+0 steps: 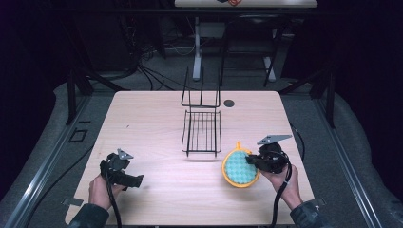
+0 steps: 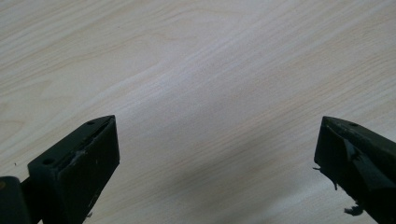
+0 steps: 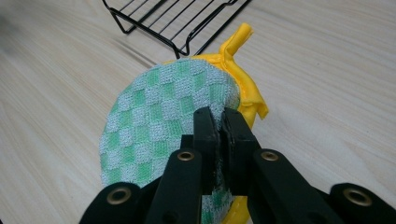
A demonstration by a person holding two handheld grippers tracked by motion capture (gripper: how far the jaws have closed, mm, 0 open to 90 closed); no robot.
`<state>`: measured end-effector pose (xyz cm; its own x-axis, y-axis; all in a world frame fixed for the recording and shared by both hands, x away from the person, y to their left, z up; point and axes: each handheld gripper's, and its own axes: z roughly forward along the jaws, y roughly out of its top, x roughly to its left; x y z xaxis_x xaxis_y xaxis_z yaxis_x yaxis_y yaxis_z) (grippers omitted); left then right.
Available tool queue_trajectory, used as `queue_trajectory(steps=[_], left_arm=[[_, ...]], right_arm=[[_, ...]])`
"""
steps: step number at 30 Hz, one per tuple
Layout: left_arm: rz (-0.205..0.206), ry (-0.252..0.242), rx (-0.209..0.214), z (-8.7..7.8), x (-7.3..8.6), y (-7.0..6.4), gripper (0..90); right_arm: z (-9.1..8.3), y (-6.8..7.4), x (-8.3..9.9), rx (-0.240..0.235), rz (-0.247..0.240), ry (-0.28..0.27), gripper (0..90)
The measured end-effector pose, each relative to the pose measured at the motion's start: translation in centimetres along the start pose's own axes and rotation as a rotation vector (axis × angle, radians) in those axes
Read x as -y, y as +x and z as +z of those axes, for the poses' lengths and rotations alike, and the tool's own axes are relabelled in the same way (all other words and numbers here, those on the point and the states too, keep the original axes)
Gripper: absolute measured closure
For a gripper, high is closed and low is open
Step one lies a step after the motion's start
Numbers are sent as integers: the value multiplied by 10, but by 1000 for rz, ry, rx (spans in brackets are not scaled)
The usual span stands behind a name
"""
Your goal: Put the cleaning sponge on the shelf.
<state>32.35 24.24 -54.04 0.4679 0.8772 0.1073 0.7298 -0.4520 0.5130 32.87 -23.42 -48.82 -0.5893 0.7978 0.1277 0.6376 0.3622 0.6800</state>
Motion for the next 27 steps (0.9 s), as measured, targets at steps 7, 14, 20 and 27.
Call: queue_trajectory(steps=[7, 14, 20, 27], left_arm=[[-15, 16, -6, 2, 0, 1, 1], [-16, 9, 0, 1, 0, 1, 2], [-17, 5, 0, 0, 0, -1, 1], [-29, 3, 7, 0, 1, 1, 1]], right_arm=[[-4, 0, -6, -5, 4, -11, 859], [-9, -2, -13, -9, 7, -30, 859], [-13, -1, -19, -6, 3, -44, 858], [-15, -2, -25, -7, 2, -58, 858]])
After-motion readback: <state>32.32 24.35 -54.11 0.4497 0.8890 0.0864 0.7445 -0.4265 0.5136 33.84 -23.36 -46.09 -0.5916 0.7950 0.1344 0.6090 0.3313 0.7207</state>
